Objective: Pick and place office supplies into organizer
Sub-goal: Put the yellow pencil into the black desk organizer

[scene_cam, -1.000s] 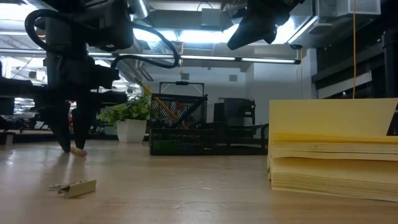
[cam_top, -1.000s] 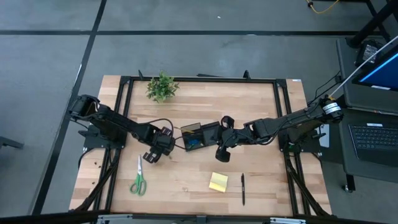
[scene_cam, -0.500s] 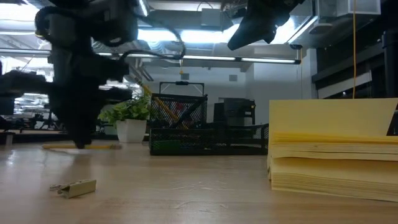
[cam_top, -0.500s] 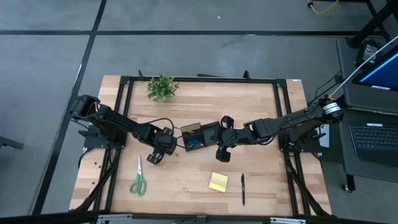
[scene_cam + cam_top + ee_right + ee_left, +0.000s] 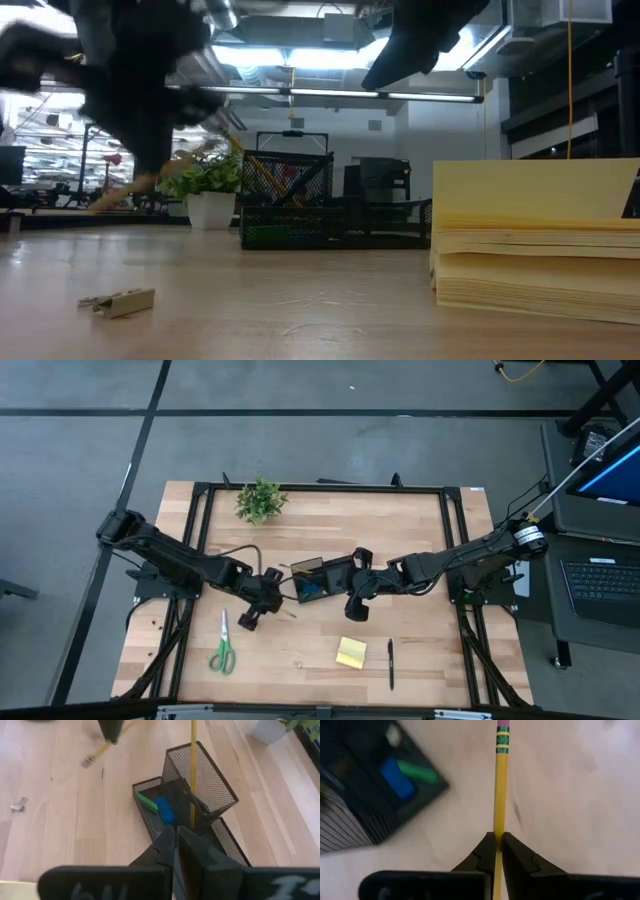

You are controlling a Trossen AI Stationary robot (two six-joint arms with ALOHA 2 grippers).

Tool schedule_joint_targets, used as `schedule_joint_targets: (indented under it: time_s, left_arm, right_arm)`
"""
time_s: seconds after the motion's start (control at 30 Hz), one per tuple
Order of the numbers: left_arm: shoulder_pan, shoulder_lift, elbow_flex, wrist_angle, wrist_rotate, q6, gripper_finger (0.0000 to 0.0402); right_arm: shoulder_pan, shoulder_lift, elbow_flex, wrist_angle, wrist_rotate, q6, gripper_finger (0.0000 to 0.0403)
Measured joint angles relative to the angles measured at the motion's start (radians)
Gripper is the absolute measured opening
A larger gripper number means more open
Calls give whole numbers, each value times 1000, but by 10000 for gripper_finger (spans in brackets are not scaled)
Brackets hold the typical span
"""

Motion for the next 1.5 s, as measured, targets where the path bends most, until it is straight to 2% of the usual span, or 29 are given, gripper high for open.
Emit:
schedule_joint_targets:
  time_s: [0.3, 0.53, 0.77, 0.87, 1.0, 1.13, 1.3, 1.5]
  left_arm:
    - [-20, -214, 0, 182, -2, 6, 14]
    - [-16, -310, 1, 408, -4, 33, 15]
    - [-1, -317, -68, 610, -17, 61, 15]
    - [23, -317, -121, 708, -56, 62, 15]
    - [70, -317, -190, 896, -64, 61, 15]
    - [132, -313, -262, 1008, -108, 24, 15]
    - [198, -282, -344, 1191, -108, -36, 15]
    - [245, -214, -364, 1268, -106, -62, 15]
  right_arm:
    - [-3, 2, 0, 41, -1, -22, 25]
    - [-3, 2, 0, 42, -1, -20, 25]
    - [-3, 2, 0, 48, -3, -20, 25]
    - [-3, 2, 0, 50, -4, -20, 25]
    - [-3, 2, 0, 54, -4, -20, 25]
    - [-3, 1, 0, 55, -4, -20, 25]
    - [-3, 1, 0, 55, -3, -20, 25]
    - [-3, 1, 0, 55, -3, -21, 25]
